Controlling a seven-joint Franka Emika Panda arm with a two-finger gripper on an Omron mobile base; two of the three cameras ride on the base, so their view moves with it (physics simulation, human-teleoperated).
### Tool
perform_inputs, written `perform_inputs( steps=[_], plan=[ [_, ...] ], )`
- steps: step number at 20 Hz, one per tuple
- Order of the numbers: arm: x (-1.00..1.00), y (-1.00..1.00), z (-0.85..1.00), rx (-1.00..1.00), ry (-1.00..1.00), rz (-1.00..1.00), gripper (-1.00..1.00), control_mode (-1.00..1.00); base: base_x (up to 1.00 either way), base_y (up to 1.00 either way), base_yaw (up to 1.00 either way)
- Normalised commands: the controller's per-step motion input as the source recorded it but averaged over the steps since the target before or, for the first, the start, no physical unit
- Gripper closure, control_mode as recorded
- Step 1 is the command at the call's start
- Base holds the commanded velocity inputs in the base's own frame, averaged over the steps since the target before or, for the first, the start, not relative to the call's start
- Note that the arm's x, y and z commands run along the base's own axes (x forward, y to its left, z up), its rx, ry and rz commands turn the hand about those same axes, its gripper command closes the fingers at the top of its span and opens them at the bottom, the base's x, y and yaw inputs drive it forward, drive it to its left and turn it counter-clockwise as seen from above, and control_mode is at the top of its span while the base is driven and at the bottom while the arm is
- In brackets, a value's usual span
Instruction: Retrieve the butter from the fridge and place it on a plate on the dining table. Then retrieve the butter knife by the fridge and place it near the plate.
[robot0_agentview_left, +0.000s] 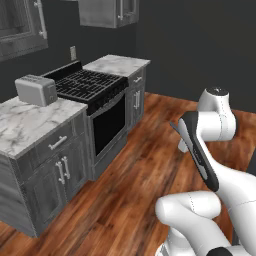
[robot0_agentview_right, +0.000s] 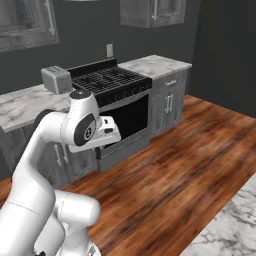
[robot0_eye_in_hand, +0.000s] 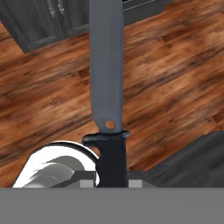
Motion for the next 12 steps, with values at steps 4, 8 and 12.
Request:
perform_inputs(
  steps=[4, 8, 12],
  plan=[
    [0.0, 0.0, 0.0, 0.0, 0.0, 0.0, 1.0, 1.0, 0.54, 0.07, -0.22],
    [0.0, 0.0, 0.0, 0.0, 0.0, 0.0, 1.0, 1.0, 0.57, 0.09, -0.42],
    [0.0, 0.0, 0.0, 0.0, 0.0, 0.0, 1.0, 1.0, 0.67, 0.17, -0.45]
  ],
)
